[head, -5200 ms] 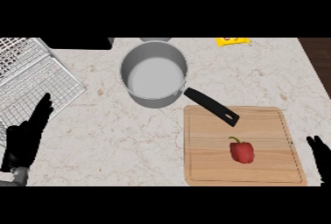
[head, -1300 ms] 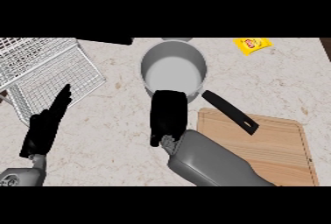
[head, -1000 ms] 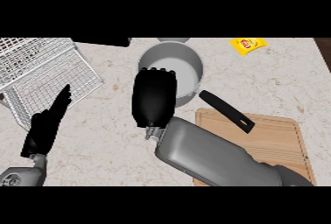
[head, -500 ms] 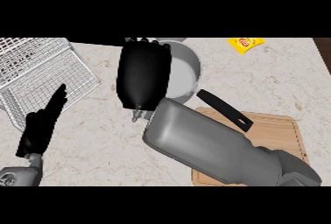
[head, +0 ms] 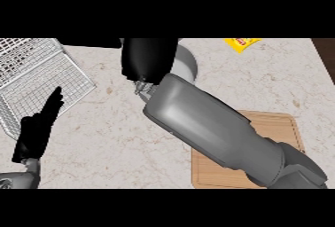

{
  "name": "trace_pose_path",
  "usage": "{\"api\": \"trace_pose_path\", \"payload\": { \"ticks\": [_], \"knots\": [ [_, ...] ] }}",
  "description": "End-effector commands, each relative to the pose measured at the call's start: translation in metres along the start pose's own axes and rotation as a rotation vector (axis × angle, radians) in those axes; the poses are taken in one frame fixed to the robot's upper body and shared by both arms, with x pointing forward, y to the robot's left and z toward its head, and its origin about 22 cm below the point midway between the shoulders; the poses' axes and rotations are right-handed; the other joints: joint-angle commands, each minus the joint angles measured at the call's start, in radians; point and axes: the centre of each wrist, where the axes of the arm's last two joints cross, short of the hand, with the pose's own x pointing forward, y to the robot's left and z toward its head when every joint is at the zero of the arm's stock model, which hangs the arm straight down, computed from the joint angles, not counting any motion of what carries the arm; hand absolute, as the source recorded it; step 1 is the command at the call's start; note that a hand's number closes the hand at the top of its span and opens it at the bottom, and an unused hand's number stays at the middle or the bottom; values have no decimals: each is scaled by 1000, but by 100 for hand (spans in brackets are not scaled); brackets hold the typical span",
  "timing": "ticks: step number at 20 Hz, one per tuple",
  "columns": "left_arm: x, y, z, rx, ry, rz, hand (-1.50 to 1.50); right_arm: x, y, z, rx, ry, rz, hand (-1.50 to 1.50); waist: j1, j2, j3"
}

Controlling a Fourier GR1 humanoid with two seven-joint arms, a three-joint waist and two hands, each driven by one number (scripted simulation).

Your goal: Pick the bell pepper from the cutting board and place it in the pot

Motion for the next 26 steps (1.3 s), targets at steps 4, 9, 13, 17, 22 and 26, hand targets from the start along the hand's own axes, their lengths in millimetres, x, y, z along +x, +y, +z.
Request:
{"api": "trace_pose_path", "payload": {
  "ticks": [4,9,13,17,22,26],
  "knots": [
    [-8,0,12,31,5,8,0,-13,23,-31,-7,198,-70,150,-23,1,1],
    [-9,10,10,30,12,16,0,-45,57,-54,17,198,-63,150,-22,8,1],
    [-6,8,15,24,9,20,0,-70,76,-69,86,188,36,150,-23,8,1],
    [-4,11,8,14,3,4,0,-73,80,-74,81,235,-75,150,-18,14,2],
    [-4,3,4,19,9,3,0,-95,97,-71,129,303,-201,-150,-9,19,2],
    [2,6,3,11,-13,7,0,-112,112,-66,122,275,-250,-150,5,20,2]
  ]
}}
